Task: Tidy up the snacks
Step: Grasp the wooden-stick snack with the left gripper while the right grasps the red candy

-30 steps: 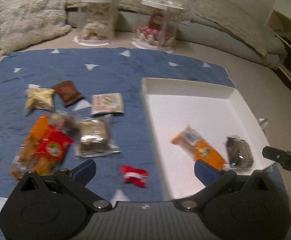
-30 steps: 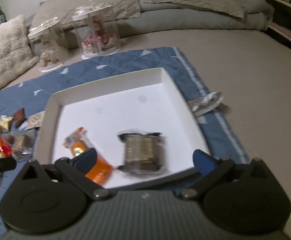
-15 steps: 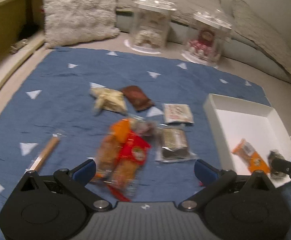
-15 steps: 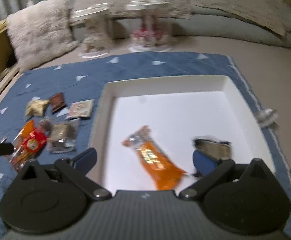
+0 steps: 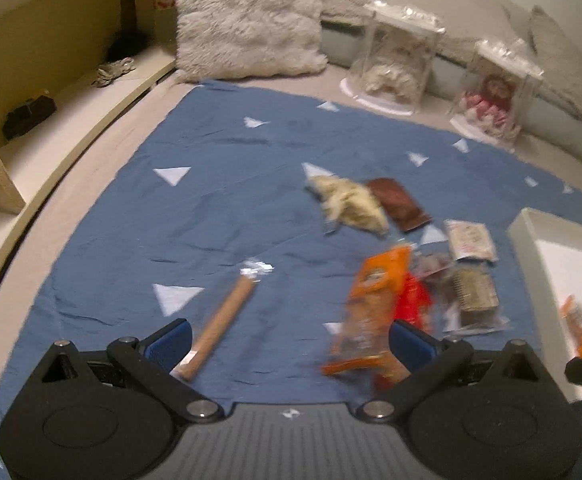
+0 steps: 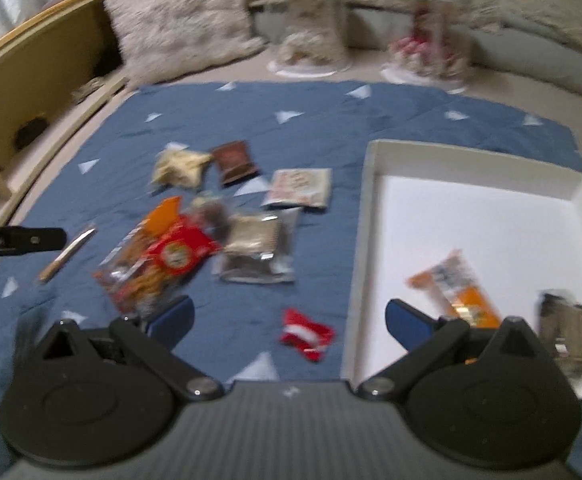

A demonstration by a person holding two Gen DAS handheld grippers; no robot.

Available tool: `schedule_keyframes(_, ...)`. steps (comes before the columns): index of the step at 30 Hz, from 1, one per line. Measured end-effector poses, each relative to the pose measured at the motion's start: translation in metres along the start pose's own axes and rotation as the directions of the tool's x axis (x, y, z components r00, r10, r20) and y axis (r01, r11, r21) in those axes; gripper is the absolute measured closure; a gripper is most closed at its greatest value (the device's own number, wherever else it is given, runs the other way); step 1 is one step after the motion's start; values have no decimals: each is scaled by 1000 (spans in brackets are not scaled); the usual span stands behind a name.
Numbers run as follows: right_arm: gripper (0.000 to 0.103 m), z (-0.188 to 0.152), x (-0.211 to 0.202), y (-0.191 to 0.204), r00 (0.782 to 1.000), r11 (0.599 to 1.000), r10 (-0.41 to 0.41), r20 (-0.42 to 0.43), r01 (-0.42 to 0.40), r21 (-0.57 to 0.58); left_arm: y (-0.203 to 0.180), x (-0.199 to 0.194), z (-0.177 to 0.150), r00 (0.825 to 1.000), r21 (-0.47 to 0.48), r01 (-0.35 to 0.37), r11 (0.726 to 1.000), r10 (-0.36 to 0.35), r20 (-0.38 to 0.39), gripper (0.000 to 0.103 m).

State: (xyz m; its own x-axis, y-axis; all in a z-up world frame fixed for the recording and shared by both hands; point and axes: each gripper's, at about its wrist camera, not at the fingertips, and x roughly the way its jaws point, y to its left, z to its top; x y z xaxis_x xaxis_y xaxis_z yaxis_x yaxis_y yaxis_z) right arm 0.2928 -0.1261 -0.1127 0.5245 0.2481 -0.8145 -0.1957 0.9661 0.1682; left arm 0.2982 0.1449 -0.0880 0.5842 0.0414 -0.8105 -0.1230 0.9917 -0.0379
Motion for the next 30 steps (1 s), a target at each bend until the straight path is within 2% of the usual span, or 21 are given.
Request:
schedule_keyframes(2, 7, 3, 9, 9, 999, 1000, 20, -27, -20, -18, 7, 5, 0, 1000, 28, -14, 1000, 14, -7, 0)
schedule_keyframes(7, 34, 5, 35, 19, 993, 993, 16, -120, -30, -115, 20, 18, 0, 997, 66, -66, 996, 69, -45, 0)
schedule_keyframes(10, 44, 5, 50, 21, 986, 986, -2, -167, -26, -166, 26, 27, 1, 992, 73, -98, 993, 103, -71, 3)
schedule_keyframes(17, 46, 6, 72, 11, 977, 976, -43, -207, -3, -216, 37, 42, 2, 989, 73, -93, 993, 100, -112, 10)
schedule_keyframes(22, 46, 0, 91, 7, 973, 962, -79, -216, 18, -272, 30, 56, 1, 981, 123, -86, 989, 105, -161, 23)
schedule_keyframes(25, 46, -5, 94, 8, 969, 948, -75, -237, -5, -319, 27, 60, 1, 981, 126, -73, 989, 94, -172, 32)
schedule_keyframes(30, 43, -10, 93, 10, 957, 931, -28, -287, -80, -357, 17, 67, 1, 978, 144, -44, 989, 72, -194, 36)
